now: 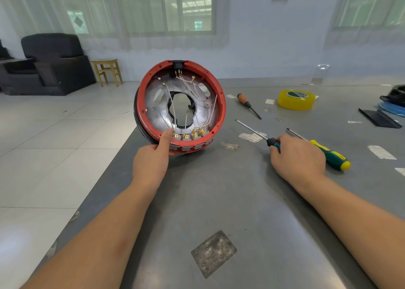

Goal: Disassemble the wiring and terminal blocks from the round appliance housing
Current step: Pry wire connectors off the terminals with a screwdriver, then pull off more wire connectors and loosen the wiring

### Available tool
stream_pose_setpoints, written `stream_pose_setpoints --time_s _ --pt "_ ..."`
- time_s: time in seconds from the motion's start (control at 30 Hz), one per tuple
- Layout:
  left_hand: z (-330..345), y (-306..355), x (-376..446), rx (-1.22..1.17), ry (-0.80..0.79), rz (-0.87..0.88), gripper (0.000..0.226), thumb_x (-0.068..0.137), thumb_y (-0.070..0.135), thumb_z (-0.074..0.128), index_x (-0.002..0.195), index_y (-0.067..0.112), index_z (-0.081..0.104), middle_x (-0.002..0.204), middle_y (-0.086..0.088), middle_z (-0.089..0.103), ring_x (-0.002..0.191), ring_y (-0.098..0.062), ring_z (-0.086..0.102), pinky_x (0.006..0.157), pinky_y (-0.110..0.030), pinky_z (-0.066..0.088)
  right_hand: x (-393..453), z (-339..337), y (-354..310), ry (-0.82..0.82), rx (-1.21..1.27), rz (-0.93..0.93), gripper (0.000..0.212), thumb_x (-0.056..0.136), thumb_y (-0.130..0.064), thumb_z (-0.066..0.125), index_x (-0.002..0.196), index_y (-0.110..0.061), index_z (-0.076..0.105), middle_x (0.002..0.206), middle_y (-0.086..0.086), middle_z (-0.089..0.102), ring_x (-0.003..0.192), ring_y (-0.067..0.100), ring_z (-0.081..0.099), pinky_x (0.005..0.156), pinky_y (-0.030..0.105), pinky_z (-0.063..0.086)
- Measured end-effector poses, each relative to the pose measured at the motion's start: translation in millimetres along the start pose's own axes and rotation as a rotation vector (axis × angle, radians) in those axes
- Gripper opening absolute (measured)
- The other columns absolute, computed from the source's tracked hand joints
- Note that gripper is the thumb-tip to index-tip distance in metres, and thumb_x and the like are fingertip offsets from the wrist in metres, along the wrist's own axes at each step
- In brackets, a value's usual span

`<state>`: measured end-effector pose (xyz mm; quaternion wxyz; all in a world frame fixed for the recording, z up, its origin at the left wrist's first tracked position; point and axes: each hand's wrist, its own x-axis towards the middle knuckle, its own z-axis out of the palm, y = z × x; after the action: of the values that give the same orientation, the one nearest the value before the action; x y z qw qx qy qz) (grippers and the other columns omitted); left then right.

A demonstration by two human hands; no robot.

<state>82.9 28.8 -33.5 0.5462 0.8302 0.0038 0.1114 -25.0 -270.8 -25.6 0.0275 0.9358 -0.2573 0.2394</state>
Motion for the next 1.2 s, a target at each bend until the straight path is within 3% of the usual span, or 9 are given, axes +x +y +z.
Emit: stream_pose_setpoints --time_s 0.13,0.3,0.4,0.5,0.6,0.7,0.97,1.07,1.2 --pt "-1.1 2.0 -1.8 -0.012 -0.056 -0.002 0.083 0.089 0.084 0.047 0.072 0.004 0.060 0.068 -0.007 0.056 0.062 -0.018 0.049 0.060 -0.033 0.038 -2.5 0.7 -2.7 -0.008 -0.080 -0.048 0.027 0.098 -0.039 0.049 0.106 -0.023 0.068 0.101 0.002 0.070 0.095 0.028 0.064 0.066 0.034 0.041" --pt "-3.4 5.4 -4.0 -0.017 -0.089 0.005 0.075 0.090 0.082 0.048 0.064 0.011 0.047 0.062 -0.005 0.048 0.060 -0.020 0.045 0.060 -0.036 0.035 -8.6 -4.8 -15.3 0.042 -0.085 -0.092 0.045 0.097 -0.047 0.049 0.131 -0.021 0.058 0.125 0.005 0.062 0.115 0.030 0.057 0.090 0.042 0.046" --pt "-4.1 6.7 -4.6 -0.045 -0.127 -0.005 0.080 0.089 0.083 0.048 0.065 0.008 0.063 0.057 0.003 0.055 0.063 -0.019 0.052 0.060 -0.033 0.039 -17.5 -8.5 -39.0 0.062 0.311 -0.202 0.065 0.097 -0.054 0.049 0.151 -0.020 0.038 0.145 0.006 0.049 0.129 0.026 0.050 0.103 0.044 0.045" --pt "-5.5 8.2 -5.5 -0.055 -0.174 -0.005 0.076 0.090 0.081 0.048 0.039 0.026 0.060 0.040 0.012 0.048 0.052 -0.013 0.048 0.059 -0.033 0.037 -21.8 -6.2 -73.2 -0.146 0.898 -0.037 0.090 0.085 -0.079 0.045 0.158 -0.033 0.019 0.160 -0.005 0.035 0.136 0.015 0.047 0.110 0.037 0.039" --pt "-7.9 8.2 -6.7 -0.050 -0.235 0.020 0.076 0.091 0.081 0.045 0.032 0.034 0.055 0.037 0.013 0.045 0.041 -0.006 0.045 0.059 -0.032 0.036 -12.1 -2.9 -101.1 -0.247 1.314 0.204 0.095 0.073 -0.081 0.053 0.154 -0.036 0.032 0.147 -0.012 0.054 0.132 0.014 0.053 0.112 0.039 0.041" --pt "-10.0 8.2 -6.4 -0.050 -0.217 0.026 0.075 0.087 0.085 0.043 0.033 0.035 0.056 0.038 0.014 0.047 0.041 -0.006 0.046 0.060 -0.030 0.039 -1.6 1.3 -109.3 -0.293 1.532 0.350 0.079 0.066 -0.070 0.064 0.137 -0.037 0.051 0.123 -0.007 0.070 0.116 0.022 0.066 0.102 0.052 0.053" --pt "-14.0 22.4 -19.1 0.336 0.109 0.168 0.078 0.086 0.090 0.019 0.069 0.021 0.053 0.069 0.003 0.060 0.074 -0.027 0.060 0.083 -0.051 0.052 -18.2 3.4 -106.6 -0.290 1.524 0.454 0.069 0.062 -0.070 0.073 0.120 -0.041 0.050 0.104 -0.013 0.075 0.097 0.014 0.074 0.075 0.044 0.064" --pt "-12.8 25.9 -21.2 0.338 0.287 0.386 0.052 0.092 0.067 0.055 0.090 0.016 0.048 0.093 -0.002 0.055 0.093 -0.033 0.054 0.084 -0.049 0.047 -23.4 -1.2 -103.1 -0.323 1.449 0.505 0.071 0.062 -0.068 0.071 0.121 -0.038 0.046 0.106 -0.009 0.074 0.096 0.015 0.074 0.078 0.042 0.063" --pt "-7.4 27.7 -32.4 0.303 0.066 0.794 0.026 0.097 0.044 0.055 0.105 0.022 0.065 0.117 0.004 0.063 0.115 -0.017 0.054 0.097 -0.033 0.029 -25.3 -9.9 -102.2 -0.399 1.373 0.561 0.073 0.065 -0.066 0.070 0.124 -0.029 0.047 0.106 -0.002 0.073 0.092 0.019 0.074 0.066 0.042 0.064"
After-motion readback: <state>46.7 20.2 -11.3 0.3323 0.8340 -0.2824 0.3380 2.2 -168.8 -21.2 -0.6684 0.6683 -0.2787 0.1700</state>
